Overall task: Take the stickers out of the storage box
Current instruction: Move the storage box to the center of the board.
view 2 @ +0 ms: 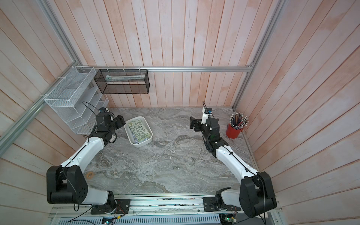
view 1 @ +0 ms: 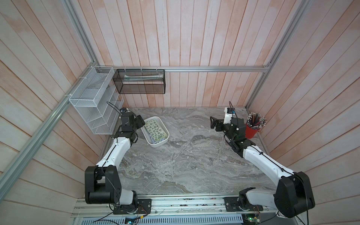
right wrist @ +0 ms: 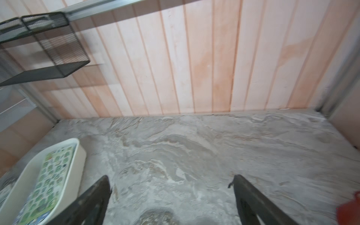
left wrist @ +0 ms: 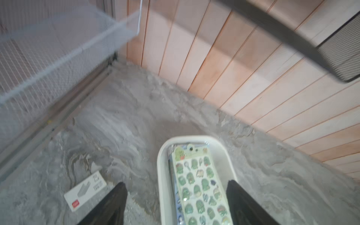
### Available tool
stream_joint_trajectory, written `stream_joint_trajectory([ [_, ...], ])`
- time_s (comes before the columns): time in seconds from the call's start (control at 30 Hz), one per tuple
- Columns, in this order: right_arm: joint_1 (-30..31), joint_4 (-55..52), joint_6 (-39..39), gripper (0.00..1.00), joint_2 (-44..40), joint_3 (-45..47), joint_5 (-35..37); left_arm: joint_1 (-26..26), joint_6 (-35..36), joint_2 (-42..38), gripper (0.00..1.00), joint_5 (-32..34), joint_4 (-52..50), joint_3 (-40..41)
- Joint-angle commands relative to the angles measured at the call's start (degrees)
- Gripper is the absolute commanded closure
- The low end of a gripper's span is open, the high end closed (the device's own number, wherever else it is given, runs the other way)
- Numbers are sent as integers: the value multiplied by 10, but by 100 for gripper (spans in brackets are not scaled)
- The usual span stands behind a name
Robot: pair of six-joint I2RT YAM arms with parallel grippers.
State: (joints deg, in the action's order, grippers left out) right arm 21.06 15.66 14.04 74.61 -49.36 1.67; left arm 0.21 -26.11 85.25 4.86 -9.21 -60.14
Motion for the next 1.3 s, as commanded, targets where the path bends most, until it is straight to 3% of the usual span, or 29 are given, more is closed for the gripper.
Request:
stream_joint_trajectory([
  [0.0, 27, -76, 31, 1, 21, -19, -58, 1, -43, 33, 19, -18, -117, -21],
  [0.37, 56, -86, 60, 1, 75, -16, -91, 1, -37, 151, 32, -43, -165, -83],
  [0.47, 58, -88, 60, 1, 83, -14, -95, 1, -38, 159, 41, -46, -157, -83],
  [0.8, 59, -135, 51, 1, 101, -64, -157, -4, -31, 168, 84, -72, -130, -79],
  [1.0, 70, -193, 41, 1, 120, -120, -191, -19, -19, 160, 98, -93, -132, -78],
  [1.1, 81, -212, 39, 9, 122, -141, -199, -35, -28, 143, 100, -98, -128, -69],
  [1.27, 97, -259, 41, 34, 136, -185, -197, -65, -90, 112, 100, -103, -114, -40],
])
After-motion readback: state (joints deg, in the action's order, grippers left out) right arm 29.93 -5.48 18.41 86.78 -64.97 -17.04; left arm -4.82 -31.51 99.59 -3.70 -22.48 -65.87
